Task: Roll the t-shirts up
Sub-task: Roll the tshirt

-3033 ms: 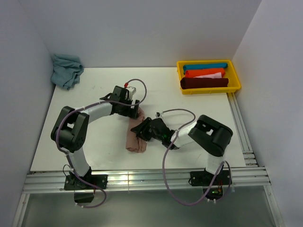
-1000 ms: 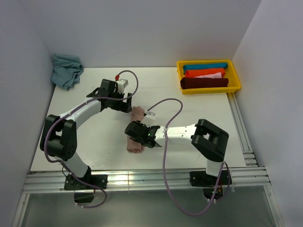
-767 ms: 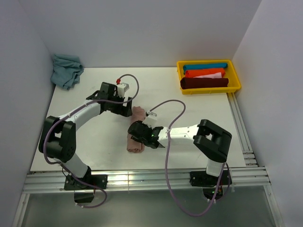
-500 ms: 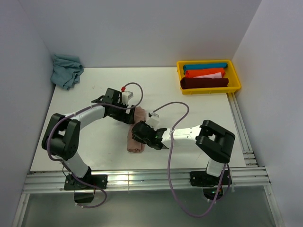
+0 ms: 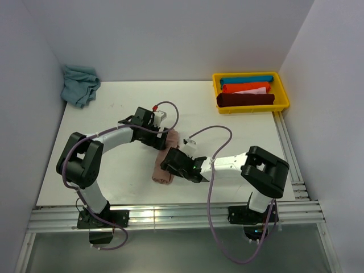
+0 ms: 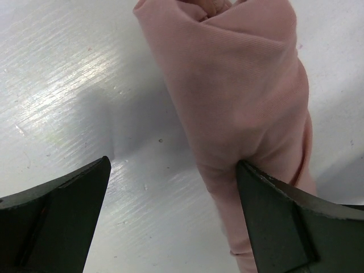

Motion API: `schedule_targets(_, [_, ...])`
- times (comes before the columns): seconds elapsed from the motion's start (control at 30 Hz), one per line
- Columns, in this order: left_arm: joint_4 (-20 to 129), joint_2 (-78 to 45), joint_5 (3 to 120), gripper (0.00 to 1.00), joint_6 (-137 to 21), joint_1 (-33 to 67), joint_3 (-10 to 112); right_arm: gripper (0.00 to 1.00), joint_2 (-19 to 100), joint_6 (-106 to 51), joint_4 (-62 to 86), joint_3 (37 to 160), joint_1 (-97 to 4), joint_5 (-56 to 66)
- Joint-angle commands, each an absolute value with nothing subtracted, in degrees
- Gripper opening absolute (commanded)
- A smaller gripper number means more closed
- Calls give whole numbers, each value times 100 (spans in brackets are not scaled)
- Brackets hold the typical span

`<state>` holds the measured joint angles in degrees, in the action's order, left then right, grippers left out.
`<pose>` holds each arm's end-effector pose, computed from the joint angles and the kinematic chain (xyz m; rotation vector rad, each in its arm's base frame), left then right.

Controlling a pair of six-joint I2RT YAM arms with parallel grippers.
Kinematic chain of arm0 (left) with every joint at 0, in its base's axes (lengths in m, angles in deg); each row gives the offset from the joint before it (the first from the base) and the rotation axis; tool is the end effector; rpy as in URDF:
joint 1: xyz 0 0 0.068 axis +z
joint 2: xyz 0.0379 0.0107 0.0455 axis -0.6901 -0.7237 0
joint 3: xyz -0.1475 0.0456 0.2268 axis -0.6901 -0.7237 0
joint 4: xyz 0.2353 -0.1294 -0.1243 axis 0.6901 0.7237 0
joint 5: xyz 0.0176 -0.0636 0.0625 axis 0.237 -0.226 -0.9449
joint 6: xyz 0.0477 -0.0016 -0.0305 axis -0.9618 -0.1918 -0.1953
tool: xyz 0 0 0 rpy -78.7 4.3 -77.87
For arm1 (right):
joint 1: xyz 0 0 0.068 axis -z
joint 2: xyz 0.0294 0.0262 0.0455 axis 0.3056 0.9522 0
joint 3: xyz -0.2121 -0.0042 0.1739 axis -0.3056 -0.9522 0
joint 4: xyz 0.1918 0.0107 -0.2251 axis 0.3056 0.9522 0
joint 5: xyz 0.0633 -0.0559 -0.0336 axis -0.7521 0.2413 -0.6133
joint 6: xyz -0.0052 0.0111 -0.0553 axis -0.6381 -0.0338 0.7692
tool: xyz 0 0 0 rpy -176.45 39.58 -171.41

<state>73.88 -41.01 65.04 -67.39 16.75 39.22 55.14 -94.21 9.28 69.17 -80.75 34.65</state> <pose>0.3373 -0.1801 0.1489 0.6212 2.5173 -0.4547 0.1727 0.3065 0.1210 0.4062 2.4104 0.7112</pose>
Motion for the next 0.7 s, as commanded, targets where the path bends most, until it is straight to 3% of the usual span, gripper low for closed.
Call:
schedule_targets(0.0, [7589,-4419,5953,99,-6805,1578,3821,69,5129,-9196,1326,6794,-8002,3457])
schedule_targets(0.47, [7607,-4481,5917,99,-6796,1534,3830,79,4689,-8906,562,6398,-7695,3484])
schedule_targets(0.67, [7633,-4445,5900,99,-6796,1508,3839,83,4654,-8721,-923,5766,-7299,2992])
